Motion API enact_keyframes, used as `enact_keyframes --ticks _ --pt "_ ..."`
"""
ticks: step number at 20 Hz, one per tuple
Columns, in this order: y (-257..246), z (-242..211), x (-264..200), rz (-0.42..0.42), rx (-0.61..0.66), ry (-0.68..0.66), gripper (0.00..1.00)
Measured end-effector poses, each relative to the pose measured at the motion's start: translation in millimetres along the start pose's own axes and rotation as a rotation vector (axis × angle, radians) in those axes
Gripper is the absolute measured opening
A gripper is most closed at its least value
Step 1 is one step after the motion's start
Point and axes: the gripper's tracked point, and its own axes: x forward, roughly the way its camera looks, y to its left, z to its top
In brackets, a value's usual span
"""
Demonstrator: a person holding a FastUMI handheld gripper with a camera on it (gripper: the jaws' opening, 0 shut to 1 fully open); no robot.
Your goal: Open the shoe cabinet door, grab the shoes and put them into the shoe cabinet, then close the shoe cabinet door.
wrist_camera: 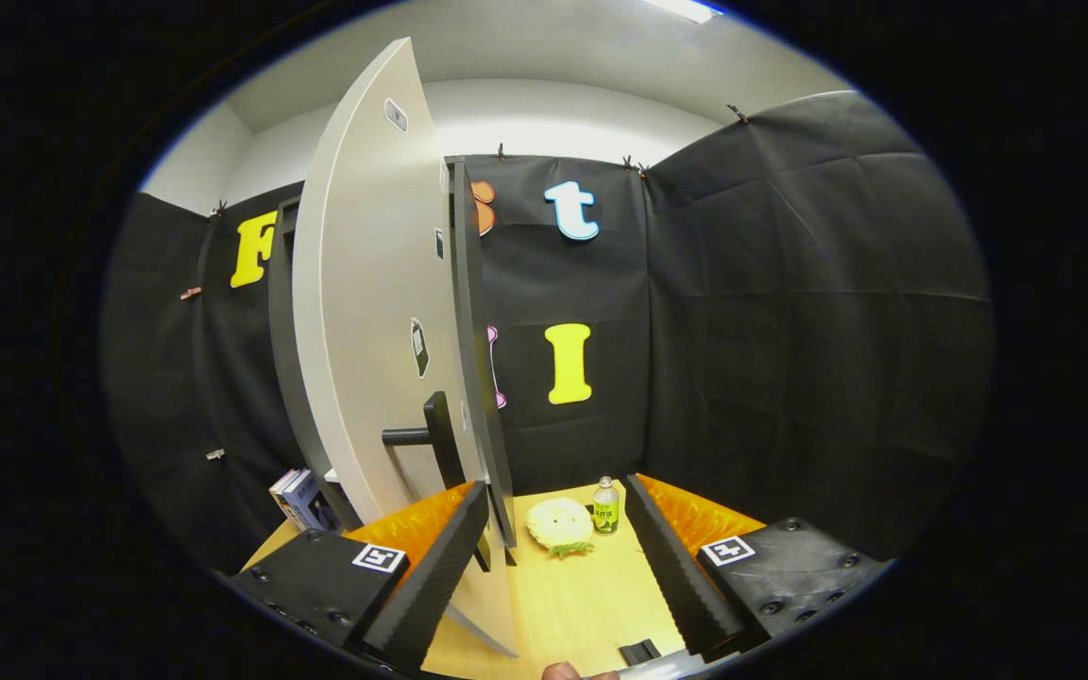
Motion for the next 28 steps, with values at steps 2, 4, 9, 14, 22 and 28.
enact_keyframes --ticks 2,4,9,14,22,28 --pt "11 -2 -3 0.000 0.007 0.002 0.98" --pt "25 -4 -7 0.005 0.009 0.005 0.98" --pt "69 -10 -15 -0.003 0.005 0.004 0.98" --pt "111 -16 -18 -0.051 -0.015 -0.008 0.97" --pt "198 -27 1 0.063 -0.009 0.006 0.98" --pt "247 -25 22 0.159 -0.061 -0.008 0.98"
